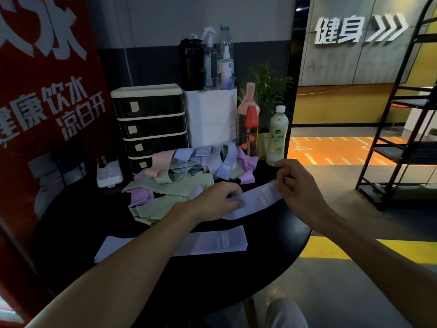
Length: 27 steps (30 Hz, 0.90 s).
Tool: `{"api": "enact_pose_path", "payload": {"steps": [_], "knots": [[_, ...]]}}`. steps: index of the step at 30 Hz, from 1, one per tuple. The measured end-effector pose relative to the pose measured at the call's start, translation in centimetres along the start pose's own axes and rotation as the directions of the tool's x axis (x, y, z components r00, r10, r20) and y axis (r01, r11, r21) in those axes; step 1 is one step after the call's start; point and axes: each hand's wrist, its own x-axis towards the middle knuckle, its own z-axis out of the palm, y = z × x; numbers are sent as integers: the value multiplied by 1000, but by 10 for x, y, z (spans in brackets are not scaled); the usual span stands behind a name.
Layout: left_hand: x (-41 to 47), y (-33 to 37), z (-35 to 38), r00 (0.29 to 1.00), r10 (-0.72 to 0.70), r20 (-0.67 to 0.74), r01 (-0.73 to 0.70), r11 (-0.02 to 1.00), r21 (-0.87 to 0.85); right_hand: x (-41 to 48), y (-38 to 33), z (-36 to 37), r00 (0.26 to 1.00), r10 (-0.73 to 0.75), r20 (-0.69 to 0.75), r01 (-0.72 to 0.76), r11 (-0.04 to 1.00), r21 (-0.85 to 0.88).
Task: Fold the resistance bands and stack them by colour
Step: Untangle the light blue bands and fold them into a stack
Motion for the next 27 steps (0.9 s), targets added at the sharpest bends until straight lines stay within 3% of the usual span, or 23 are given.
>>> {"api": "enact_pose_path", "payload": {"steps": [4, 10, 15, 19, 24, 27], "knots": [[-7, -17, -5, 995, -93, -33, 98, 963, 253, -1, 11, -7, 998, 54, -41, -55, 997, -44], [-15, -26, -29, 989, -53, -135, 108, 886, 451, -2, 24, -8, 986, 103, -129, -130, 965, -228], [-32, -43, -38, 979, -124, -164, 180, 900, 396, -3, 29, -11, 983, 149, -111, -177, 934, -310], [-41, -46, -40, 969, -70, -237, 163, 901, 401, -6, 32, -4, 984, 156, -82, -175, 916, -361], [-59, -60, -42, 982, -151, -113, 182, 917, 356, -13, 46, 1, 968, 242, -70, -249, 879, -407], [-66, -61, -42, 974, -199, -110, 226, 889, 398, -17, 52, 1, 969, 241, -60, -243, 864, -441]]}}
